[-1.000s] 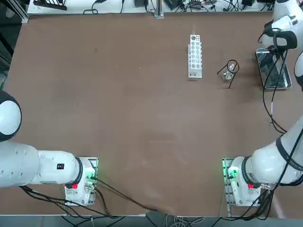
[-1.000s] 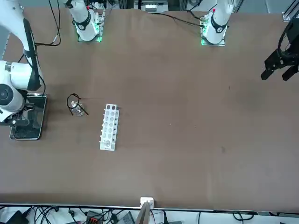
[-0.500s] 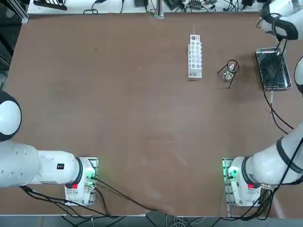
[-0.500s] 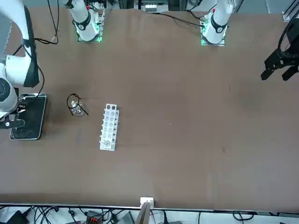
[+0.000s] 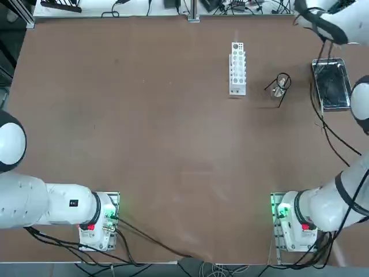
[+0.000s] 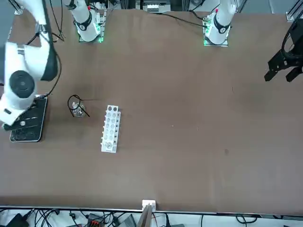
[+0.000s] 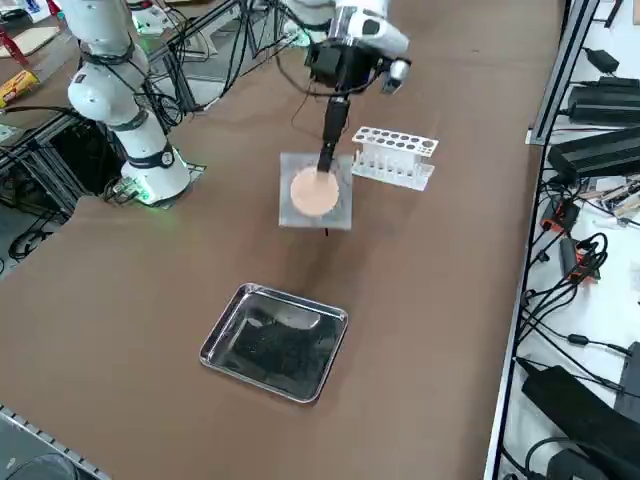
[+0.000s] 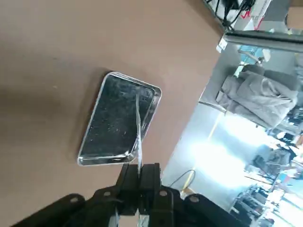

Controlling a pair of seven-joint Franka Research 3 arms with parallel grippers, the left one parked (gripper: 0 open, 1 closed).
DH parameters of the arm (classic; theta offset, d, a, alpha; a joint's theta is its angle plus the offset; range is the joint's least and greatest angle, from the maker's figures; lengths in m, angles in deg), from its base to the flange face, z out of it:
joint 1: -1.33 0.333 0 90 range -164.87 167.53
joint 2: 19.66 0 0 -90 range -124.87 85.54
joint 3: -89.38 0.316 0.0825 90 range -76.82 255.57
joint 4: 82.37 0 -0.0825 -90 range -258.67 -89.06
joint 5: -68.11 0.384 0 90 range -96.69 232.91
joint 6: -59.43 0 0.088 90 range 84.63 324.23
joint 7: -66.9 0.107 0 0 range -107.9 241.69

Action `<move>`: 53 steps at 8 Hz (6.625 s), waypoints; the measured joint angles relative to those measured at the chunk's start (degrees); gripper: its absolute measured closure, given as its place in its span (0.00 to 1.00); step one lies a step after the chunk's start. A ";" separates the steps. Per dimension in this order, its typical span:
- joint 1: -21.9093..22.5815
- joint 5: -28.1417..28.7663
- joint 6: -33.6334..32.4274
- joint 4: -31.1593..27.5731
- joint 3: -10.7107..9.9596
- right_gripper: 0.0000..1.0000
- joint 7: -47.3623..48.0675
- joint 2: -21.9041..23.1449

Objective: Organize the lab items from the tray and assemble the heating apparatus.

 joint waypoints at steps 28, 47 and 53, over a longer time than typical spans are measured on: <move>26.08 -3.70 -18.92 -0.63 0.03 0.98 49.88 -24.36; 27.16 -3.53 -19.13 -0.61 -0.23 0.73 50.00 -25.62; 26.95 -3.34 -19.16 -0.62 -0.24 0.45 50.00 -26.00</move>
